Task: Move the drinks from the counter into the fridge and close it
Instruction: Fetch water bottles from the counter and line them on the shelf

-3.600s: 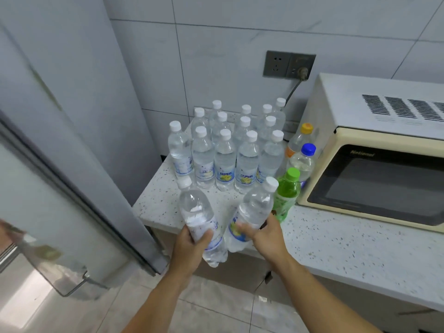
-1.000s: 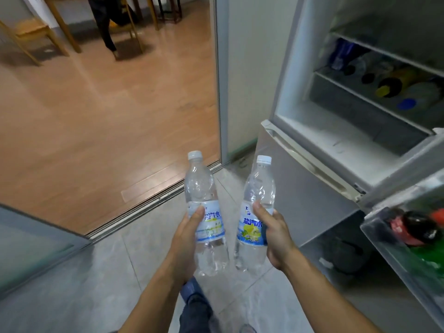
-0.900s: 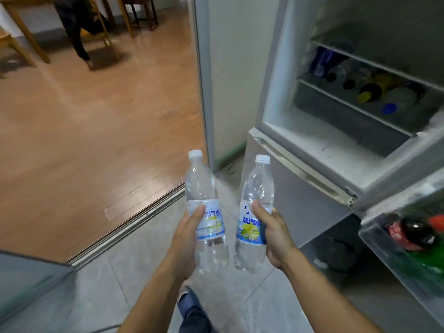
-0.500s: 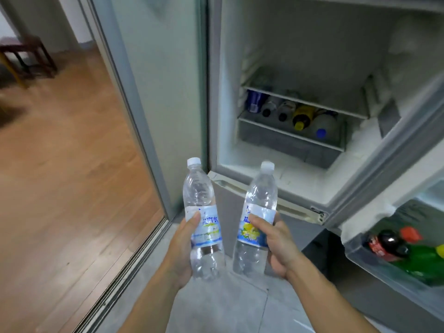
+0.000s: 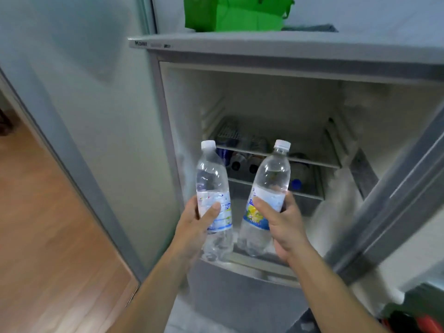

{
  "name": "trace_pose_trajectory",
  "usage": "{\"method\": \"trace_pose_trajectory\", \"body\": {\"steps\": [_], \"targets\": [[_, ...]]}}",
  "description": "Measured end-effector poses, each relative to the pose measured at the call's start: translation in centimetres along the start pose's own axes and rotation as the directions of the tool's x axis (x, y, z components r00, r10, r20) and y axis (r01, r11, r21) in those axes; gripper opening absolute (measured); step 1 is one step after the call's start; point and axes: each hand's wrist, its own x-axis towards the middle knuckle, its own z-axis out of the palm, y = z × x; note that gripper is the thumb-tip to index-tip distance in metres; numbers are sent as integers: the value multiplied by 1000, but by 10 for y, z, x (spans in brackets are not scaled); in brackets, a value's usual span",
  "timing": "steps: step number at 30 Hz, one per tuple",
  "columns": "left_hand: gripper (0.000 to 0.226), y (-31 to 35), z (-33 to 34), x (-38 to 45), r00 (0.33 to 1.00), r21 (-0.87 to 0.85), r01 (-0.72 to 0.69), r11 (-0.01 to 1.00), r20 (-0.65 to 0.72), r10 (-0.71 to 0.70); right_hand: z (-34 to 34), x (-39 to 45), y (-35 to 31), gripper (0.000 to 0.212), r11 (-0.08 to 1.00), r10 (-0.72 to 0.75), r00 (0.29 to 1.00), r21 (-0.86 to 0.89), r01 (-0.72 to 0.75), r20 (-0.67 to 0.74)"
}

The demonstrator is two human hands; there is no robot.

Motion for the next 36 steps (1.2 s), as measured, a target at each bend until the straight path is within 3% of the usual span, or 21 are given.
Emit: {"method": "trace_pose_trajectory", "body": {"steps": [9, 14, 17, 21, 26, 31, 36], "targets": [[33, 59, 59, 152, 966, 141, -211, 967, -120, 228, 35, 133, -59, 44, 984, -176, 982, -12, 175, -67], [43, 84, 73, 234, 952, 224, -287, 931, -39, 303, 49, 203, -80, 52, 976, -209, 976, -80, 205, -55], [51, 90, 83, 276, 916, 251, -387, 887, -3, 401, 58, 240, -87, 48, 973, -205, 978, -120, 200, -35], [68, 88, 96, 318, 896, 353, -420, 836, 15, 444, 68, 281, -83, 45, 960, -263, 962, -119, 254, -71], [68, 82, 106, 349, 855, 392, -482, 783, 16, 518, 77, 314, -71, 70, 931, -330, 940, -196, 308, -86], [72, 80, 112, 367, 860, 400, -465, 790, -7, 510, 88, 338, -64, 69, 922, -348, 936, -197, 333, -46], [78, 80, 104, 372, 895, 650, -358, 670, 35, 445, 87, 340, -68, 43, 876, -386, 922, -300, 378, 34]]}}
